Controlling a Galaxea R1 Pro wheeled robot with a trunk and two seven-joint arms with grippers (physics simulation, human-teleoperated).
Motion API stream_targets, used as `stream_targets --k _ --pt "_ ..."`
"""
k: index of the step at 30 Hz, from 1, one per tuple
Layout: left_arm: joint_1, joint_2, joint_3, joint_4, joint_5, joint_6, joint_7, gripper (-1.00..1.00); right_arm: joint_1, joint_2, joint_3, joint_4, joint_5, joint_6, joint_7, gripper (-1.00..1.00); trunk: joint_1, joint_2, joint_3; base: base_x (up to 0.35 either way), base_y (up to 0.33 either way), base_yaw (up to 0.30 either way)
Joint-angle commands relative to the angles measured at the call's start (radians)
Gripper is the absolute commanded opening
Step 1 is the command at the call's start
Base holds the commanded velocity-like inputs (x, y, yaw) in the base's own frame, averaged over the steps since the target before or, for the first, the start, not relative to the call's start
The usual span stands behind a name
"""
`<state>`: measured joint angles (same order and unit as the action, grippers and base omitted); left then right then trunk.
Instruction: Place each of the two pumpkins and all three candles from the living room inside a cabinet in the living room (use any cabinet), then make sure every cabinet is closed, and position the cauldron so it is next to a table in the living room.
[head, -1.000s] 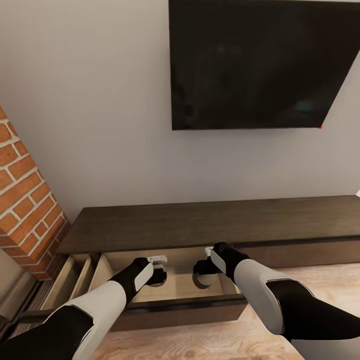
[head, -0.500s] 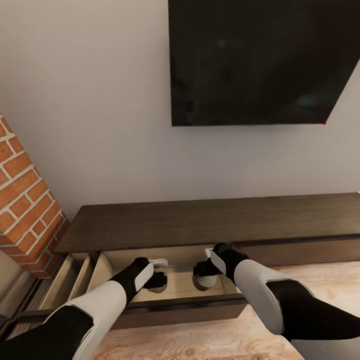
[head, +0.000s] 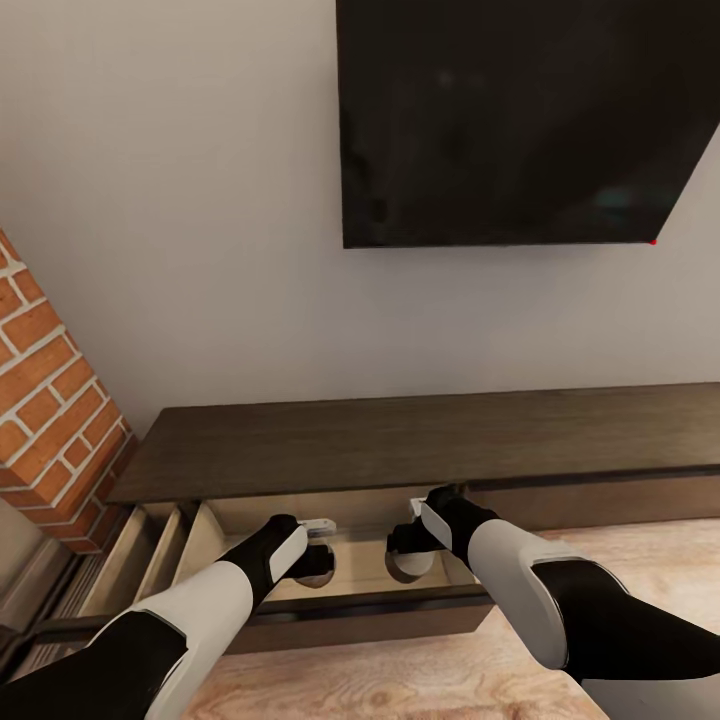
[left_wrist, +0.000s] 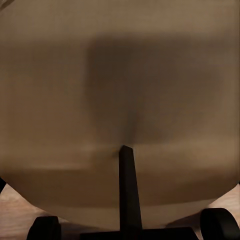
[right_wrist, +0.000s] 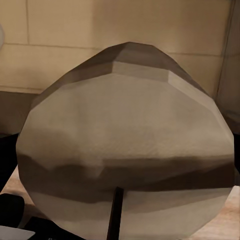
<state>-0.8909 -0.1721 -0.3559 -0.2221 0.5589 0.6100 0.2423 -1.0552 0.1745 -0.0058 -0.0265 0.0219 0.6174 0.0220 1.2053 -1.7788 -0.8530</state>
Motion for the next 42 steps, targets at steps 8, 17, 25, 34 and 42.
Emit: stream_targets --k 8,17,25,34,42 --pt "0.0 0.0 -0.006 -0.002 0.011 0.004 0.008 -1.0 0.0 0.0 0.0 -0.002 0.003 0.005 0.002 -1.0 0.0 0.0 -0.001 0.211 0.0 0.064" --pt "0.0 0.0 -0.006 -0.002 0.012 0.004 0.008 -1.0 0.0 0.0 0.0 -0.002 0.003 0.005 0.031 -1.0 0.0 0.0 -0.001 0.031 0.0 0.185" --pt "0.0 -0.002 -0.006 -0.002 0.012 0.004 0.006 -1.0 0.0 0.0 0.0 -0.002 0.003 0.005 0.032 -1.0 0.0 0.0 -0.001 0.0 0.0 0.01" --pt "0.0 -0.002 -0.006 -0.002 0.011 0.005 0.005 -1.0 0.0 0.0 -0.002 -0.002 0.003 0.006 0.031 -1.0 0.004 -0.007 -0.004 0.0 0.0 0.0" --pt "0.0 -0.002 -0.006 -0.003 0.011 0.004 0.005 -1.0 0.0 0.0 -0.002 -0.001 0.003 0.005 0.03 -1.0 0.034 -0.063 -0.029 0.0 0.0 0.0"
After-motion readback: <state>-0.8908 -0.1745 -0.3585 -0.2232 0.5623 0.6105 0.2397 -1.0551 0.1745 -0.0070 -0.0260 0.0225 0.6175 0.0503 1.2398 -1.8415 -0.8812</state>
